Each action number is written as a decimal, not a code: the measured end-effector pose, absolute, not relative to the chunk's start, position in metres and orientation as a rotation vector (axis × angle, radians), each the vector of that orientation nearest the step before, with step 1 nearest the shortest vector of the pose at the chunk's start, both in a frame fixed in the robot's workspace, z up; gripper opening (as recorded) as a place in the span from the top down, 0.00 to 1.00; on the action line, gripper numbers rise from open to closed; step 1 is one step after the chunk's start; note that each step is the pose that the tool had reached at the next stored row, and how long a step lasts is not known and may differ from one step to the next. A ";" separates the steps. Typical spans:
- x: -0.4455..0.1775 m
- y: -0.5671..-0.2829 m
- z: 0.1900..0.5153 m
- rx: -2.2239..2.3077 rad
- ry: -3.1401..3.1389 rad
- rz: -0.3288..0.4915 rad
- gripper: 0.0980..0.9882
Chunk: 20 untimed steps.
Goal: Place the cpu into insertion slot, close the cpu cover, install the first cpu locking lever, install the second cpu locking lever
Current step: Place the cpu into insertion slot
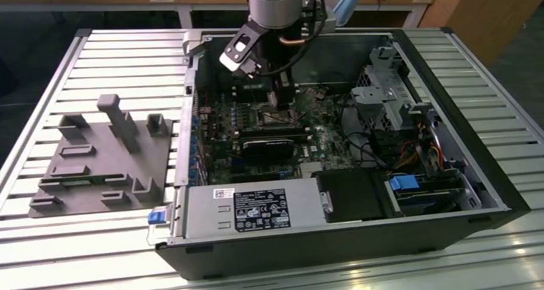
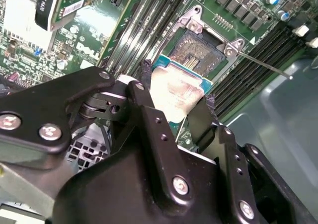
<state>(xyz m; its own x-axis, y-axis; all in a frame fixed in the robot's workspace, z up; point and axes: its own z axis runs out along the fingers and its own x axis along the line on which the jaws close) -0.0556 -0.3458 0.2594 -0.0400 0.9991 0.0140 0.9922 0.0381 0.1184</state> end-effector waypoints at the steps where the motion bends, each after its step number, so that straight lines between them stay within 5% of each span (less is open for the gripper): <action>1: -0.056 -0.345 0.258 2.125 2.210 0.146 0.51; 20: -0.056 -0.332 0.228 2.125 2.209 0.146 0.51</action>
